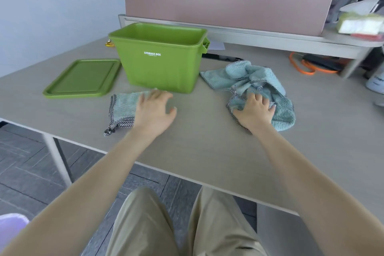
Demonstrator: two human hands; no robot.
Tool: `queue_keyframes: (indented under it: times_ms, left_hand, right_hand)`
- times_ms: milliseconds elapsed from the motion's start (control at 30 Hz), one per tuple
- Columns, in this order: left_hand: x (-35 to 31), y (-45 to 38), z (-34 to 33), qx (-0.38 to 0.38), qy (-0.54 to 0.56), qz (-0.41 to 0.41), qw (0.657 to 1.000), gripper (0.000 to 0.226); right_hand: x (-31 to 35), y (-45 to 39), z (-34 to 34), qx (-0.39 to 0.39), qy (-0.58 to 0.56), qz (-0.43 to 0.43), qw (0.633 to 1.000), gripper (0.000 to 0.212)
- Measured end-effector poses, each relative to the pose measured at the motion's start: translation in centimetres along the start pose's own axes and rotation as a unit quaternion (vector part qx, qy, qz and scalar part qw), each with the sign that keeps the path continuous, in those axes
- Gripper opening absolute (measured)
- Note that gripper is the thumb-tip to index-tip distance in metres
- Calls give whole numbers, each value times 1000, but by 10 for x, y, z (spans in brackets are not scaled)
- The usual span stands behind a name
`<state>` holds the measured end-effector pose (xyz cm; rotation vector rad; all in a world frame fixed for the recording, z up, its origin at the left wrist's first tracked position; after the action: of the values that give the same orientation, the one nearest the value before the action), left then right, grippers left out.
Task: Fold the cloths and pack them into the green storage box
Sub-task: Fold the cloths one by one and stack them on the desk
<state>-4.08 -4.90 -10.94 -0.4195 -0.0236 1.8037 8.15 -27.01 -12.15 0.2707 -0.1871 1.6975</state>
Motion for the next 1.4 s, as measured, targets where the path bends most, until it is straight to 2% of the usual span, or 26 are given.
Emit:
queue_keyframes:
  times_ms: [67,133,167,233,333,400,467,533,567,667,733,767,833,867,900,967,1000,1067,1100,1133,1167,1200,1267,1300,1367,1400]
  left_hand:
    - [-27,9,-14,49,19,-53,997,49]
    - [-48,18,-27,97,49,-78,991,56]
    - [-56,21,-31,125,81,-83,985,60]
    - [-69,25,-34,193,183,-76,961,71]
    - [-89,24,-24,257,326,-77,906,87]
    - [-102,20,-8,240,404,-100,877,75]
    - [-105,13,9,181,464,-93,862,44]
    - [-95,7,30,132,505,-58,851,18]
    - [-87,6,40,129,521,-48,842,14]
    - [-56,5,65,161,567,-38,807,20]
    - [-34,7,78,167,591,-36,789,29]
    - [-23,8,83,166,601,-36,781,31]
    - [2,11,90,160,647,-37,744,25]
    - [14,14,93,155,674,-36,721,22]
    - [26,16,97,147,689,-29,709,23]
    - [48,23,104,139,686,-5,714,28]
    - [58,27,106,134,683,14,718,29]
    - [72,34,113,124,686,48,715,30]
    - [78,36,114,114,693,59,709,32]
    - [83,39,116,99,709,64,696,34]
    - [86,41,115,76,742,64,663,38]
    - [87,44,113,45,784,68,615,44]
    - [90,51,99,3,848,109,519,59]
    - [91,55,89,7,867,135,480,72]
    - [88,64,72,50,895,146,418,91]
    - [88,68,65,78,903,138,399,95]
  right_hand:
    - [-8,-1,6,31,-5,-13,999,39]
    - [-11,1,17,3,-72,13,997,17]
    - [-9,3,25,-12,-133,36,990,17]
    - [2,9,46,-19,-264,92,960,31]
    - [35,25,77,19,-406,158,900,36]
    - [57,32,92,59,-491,185,849,31]
    - [75,37,103,59,-531,210,819,26]
    - [85,40,113,18,-529,237,815,26]
    - [88,39,115,-1,-520,244,819,27]
    - [94,32,112,6,-478,217,851,23]
    - [100,28,105,119,-471,177,856,27]
    - [104,28,100,204,-487,161,834,31]
    - [109,27,90,349,-489,154,785,40]
    - [109,24,84,397,-461,160,777,42]
    - [109,23,79,426,-432,167,777,42]
    - [108,22,71,473,-352,217,778,38]
    - [110,22,67,484,-306,247,781,51]
    - [116,20,58,491,-236,284,789,93]
    - [122,21,54,493,-230,294,786,96]
    - [130,21,50,491,-240,303,781,82]
    - [137,23,47,487,-266,308,773,60]
    - [142,25,43,487,-312,307,756,42]
    - [155,28,37,486,-413,302,708,34]
    - [160,31,35,481,-457,300,685,33]
    - [173,40,32,473,-530,285,643,23]
    - [179,42,27,472,-557,280,624,19]
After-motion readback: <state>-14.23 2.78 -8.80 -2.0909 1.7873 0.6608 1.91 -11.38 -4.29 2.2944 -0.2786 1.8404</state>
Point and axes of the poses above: each hand's wrist, its own y-axis away from the middle knuckle, its own z-axis out of the back of the hand, x = y × z, the point moved 1 cm from there along -y, towards the middle knuckle, and after that the axes turned 10 degrees about x, right-handed, at the moved point
